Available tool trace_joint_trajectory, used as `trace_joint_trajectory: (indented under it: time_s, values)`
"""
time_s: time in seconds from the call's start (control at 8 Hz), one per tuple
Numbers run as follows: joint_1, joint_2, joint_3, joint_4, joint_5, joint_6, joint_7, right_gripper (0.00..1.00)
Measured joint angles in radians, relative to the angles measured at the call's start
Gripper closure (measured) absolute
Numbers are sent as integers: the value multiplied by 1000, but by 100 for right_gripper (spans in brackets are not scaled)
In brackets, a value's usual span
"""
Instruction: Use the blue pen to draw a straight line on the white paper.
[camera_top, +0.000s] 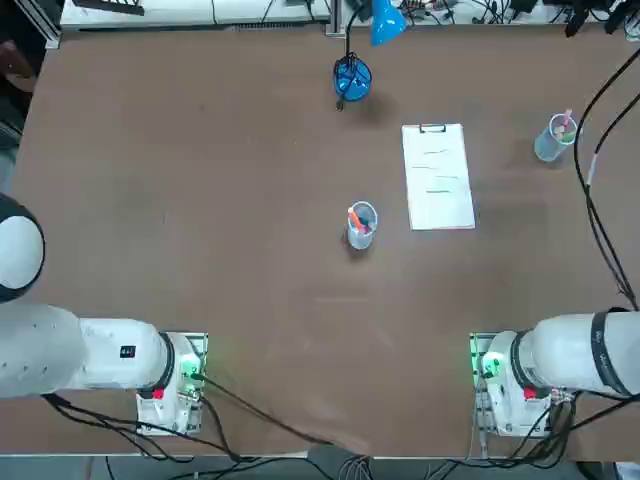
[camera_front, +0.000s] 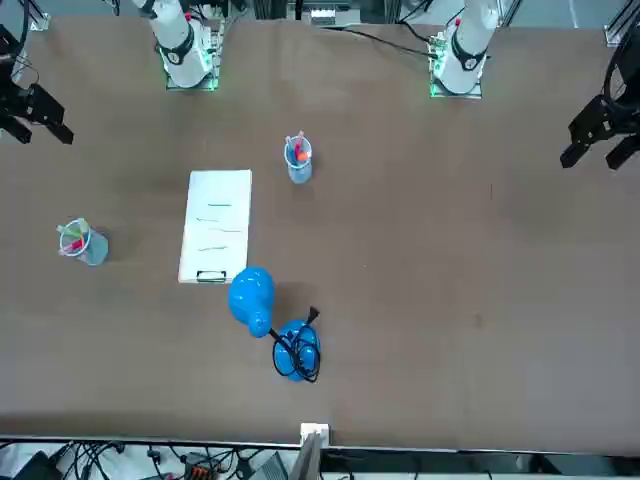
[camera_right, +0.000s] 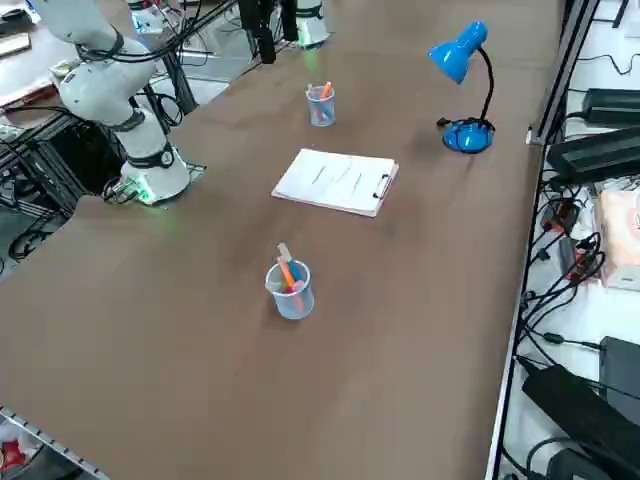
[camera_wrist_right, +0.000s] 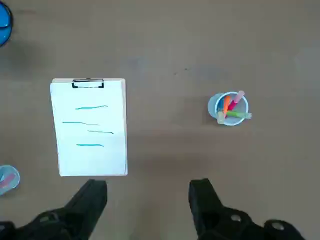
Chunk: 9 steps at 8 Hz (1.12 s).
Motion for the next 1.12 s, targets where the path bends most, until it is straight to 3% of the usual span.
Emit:
trace_joint_trajectory:
  time_s: [0.25,0.75,0.88,1.12]
  values:
    - [0,0,-7,15,44,-6,-1,0]
    - [-18,7,-13,9,38,-14,-22,0]
    - [-47,11,-16,-27,25,30,-95,0]
    - [-129,22,-23,-182,17,253,-256,0]
